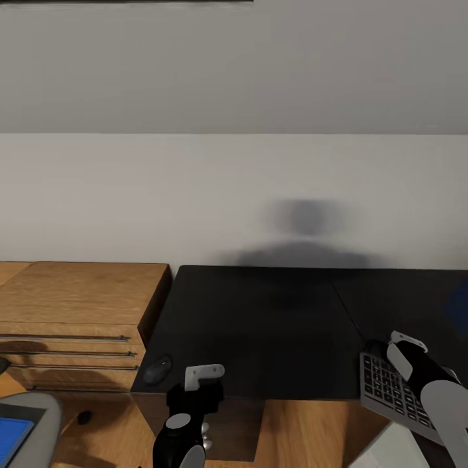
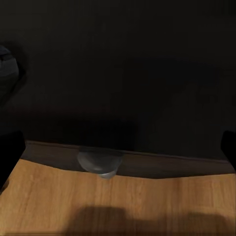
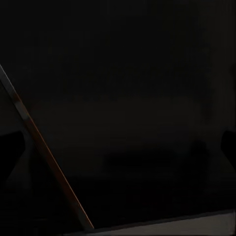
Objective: In the bedroom, organize the workspace by keeping the computer under the desk, ensuring the monitor is on the desk, placing the keyboard on the desk next to the monitor, placing the mouse on the desk next to the keyboard, moving the folder from the swivel chair onto the desk next to the mouse, stacking the notebook on top of the folder with the pen on top of the notebook, and positioning the swivel chair next to the desk.
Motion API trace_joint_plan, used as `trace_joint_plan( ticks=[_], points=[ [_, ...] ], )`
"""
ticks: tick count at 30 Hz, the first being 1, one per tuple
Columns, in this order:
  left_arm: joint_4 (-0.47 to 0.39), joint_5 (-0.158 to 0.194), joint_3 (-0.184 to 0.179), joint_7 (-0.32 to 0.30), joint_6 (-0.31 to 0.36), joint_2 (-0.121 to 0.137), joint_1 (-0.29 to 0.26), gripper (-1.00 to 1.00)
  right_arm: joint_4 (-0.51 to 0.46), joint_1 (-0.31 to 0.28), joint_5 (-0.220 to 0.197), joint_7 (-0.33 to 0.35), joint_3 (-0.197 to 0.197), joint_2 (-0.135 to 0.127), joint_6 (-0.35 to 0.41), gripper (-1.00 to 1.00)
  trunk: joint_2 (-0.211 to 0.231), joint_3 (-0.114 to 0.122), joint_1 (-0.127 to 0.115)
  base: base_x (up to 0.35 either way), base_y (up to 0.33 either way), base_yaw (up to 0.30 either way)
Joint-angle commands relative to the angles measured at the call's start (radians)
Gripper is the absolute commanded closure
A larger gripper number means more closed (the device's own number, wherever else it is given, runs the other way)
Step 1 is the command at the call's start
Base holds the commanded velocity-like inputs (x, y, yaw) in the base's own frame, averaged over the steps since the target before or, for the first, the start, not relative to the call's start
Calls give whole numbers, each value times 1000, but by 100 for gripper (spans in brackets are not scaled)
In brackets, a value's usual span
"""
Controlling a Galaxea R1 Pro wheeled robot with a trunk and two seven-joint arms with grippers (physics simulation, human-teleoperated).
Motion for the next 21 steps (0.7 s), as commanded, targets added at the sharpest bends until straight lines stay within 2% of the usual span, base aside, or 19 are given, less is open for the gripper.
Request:
trace_joint_plan(
  ticks=[1,21],
  points=[
    [-1,9,-1,10,2,0,-1,-100,-2,0,-10,-6,-1,0,4,-100,-1,-1,0,-7,0,0],
    [-1,9,-1,9,4,0,-1,-100,-10,0,-7,3,10,6,-1,-100,-1,-1,0,-54,2,0]
  ],
)
